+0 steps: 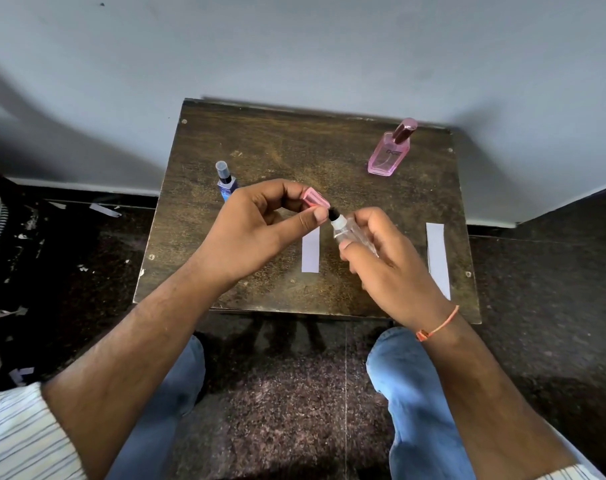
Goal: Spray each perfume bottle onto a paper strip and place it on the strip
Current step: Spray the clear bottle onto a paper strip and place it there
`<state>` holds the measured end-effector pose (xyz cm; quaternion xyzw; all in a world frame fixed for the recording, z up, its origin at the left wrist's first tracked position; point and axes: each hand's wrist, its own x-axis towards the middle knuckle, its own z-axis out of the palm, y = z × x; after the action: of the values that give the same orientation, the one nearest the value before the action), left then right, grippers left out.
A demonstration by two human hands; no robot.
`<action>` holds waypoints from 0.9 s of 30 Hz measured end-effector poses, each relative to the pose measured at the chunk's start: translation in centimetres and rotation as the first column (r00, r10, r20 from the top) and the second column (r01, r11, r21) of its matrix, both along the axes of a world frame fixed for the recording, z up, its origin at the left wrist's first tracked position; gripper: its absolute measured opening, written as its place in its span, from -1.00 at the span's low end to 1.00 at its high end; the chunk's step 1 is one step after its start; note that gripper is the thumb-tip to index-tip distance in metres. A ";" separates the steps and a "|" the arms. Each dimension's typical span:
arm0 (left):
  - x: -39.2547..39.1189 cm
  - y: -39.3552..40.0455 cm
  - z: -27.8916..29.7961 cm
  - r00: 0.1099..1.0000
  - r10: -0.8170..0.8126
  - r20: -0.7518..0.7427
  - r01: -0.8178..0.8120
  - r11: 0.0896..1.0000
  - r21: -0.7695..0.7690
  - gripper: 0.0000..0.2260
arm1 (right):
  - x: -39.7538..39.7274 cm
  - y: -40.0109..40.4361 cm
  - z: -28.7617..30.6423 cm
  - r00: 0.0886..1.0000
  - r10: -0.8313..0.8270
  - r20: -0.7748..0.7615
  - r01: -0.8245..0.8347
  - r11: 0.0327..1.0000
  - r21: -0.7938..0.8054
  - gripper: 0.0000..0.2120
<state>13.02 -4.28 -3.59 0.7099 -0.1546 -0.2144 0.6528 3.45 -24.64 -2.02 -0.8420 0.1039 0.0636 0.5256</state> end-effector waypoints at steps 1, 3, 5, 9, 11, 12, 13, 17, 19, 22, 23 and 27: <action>0.0 -0.2 0.1 1.000 -0.002 0.005 0.002 1.000 0.006 -0.86 | -0.1 -0.2 0.0 1.000 0.005 0.013 -0.005 1.000 0.010 -0.90; -0.2 -0.6 0.1 1.000 -0.012 0.025 0.012 1.000 0.016 -0.86 | -0.2 -0.8 -0.2 0.998 0.022 0.051 -0.022 1.000 0.010 -0.89; -0.3 -1.1 0.0 0.999 -0.030 0.040 0.029 0.999 0.025 -0.86 | -0.4 -1.2 -0.3 0.996 0.040 0.085 -0.039 0.999 -0.014 -0.86; -0.5 -1.9 0.1 0.999 -0.037 0.001 0.037 0.999 -0.010 -0.87 | -0.7 -1.8 -0.8 0.987 0.020 0.157 -0.013 0.999 -0.042 -0.78; -0.7 -2.3 0.4 0.998 -0.054 -0.017 0.053 0.998 -0.036 -0.86 | -0.7 -2.2 -1.0 0.980 0.010 0.198 0.000 0.999 -0.050 -0.77; -0.8 -2.5 0.5 0.998 -0.051 -0.028 0.049 0.998 -0.045 -0.85 | -0.7 -2.3 -1.0 0.976 0.010 0.215 0.002 0.998 -0.055 -0.76; -0.9 -2.6 0.5 0.998 -0.046 -0.037 0.044 0.998 -0.049 -0.85 | -0.7 -2.4 -1.1 0.974 0.010 0.228 0.003 0.998 -0.059 -0.76; -1.0 -2.9 0.2 0.998 -0.048 -0.045 0.044 0.996 -0.077 -0.83 | -0.8 -2.6 -1.3 0.971 -0.005 0.237 0.010 1.000 -0.023 -0.73; -1.1 -2.8 0.4 0.998 -0.055 -0.030 0.053 0.996 -0.070 -0.82 | -0.8 -2.5 -1.3 0.976 -0.012 0.215 0.002 0.999 0.047 -0.70; -1.4 -2.4 0.7 0.998 -0.058 -0.021 0.057 0.997 -0.057 -0.81 | -0.7 -2.3 -1.3 0.983 -0.010 0.185 -0.007 0.996 0.091 -0.66; -1.3 -2.2 0.7 0.999 -0.047 -0.018 0.045 0.997 -0.059 -0.80 | -0.6 -2.2 -1.3 0.984 -0.014 0.179 -0.004 0.995 0.100 -0.66; -0.9 -1.4 0.5 0.994 -0.105 0.038 0.106 0.994 -0.018 -0.71 | 0.2 -1.7 -1.5 0.979 -0.022 0.201 -0.006 0.991 0.137 -0.68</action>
<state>12.08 -5.71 -3.10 0.6979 -0.2062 -0.2339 0.6448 3.68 -26.35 -3.54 -0.8057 0.0487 -0.0173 0.5900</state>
